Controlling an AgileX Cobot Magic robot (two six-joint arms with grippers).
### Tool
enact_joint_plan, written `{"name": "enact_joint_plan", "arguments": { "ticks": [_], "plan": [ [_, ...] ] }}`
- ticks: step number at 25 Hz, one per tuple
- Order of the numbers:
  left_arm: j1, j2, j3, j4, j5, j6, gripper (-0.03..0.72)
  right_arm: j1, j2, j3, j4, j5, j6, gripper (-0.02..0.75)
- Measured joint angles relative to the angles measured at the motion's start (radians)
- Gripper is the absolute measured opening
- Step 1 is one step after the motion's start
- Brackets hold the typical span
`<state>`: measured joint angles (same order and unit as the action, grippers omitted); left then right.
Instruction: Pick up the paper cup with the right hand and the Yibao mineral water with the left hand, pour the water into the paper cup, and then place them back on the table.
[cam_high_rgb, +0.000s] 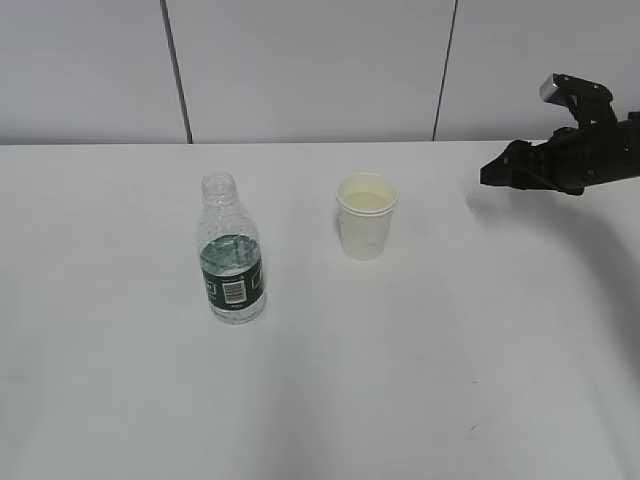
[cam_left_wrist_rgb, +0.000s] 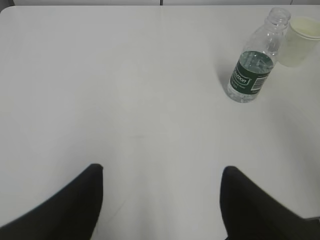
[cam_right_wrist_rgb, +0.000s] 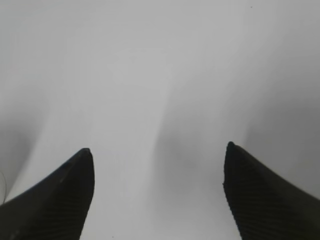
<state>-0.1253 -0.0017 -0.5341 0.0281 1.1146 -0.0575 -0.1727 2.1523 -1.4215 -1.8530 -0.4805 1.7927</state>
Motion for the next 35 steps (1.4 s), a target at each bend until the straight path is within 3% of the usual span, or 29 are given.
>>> {"name": "enact_joint_plan", "arguments": {
  "ticks": [5,12,35],
  "plan": [
    [0.0,0.0,0.007,-0.005,-0.007,0.01,0.459,0.0,0.0,0.0,0.0,0.0,0.0,0.596],
    [-0.003,0.0,0.007,-0.107,-0.007,0.158,0.449,0.0,0.0,0.0,0.0,0.0,0.0,0.596],
    [-0.004,0.0,0.007,-0.119,-0.007,0.165,0.415,0.0,0.0,0.0,0.0,-0.002,0.0,0.595]
  ]
}}
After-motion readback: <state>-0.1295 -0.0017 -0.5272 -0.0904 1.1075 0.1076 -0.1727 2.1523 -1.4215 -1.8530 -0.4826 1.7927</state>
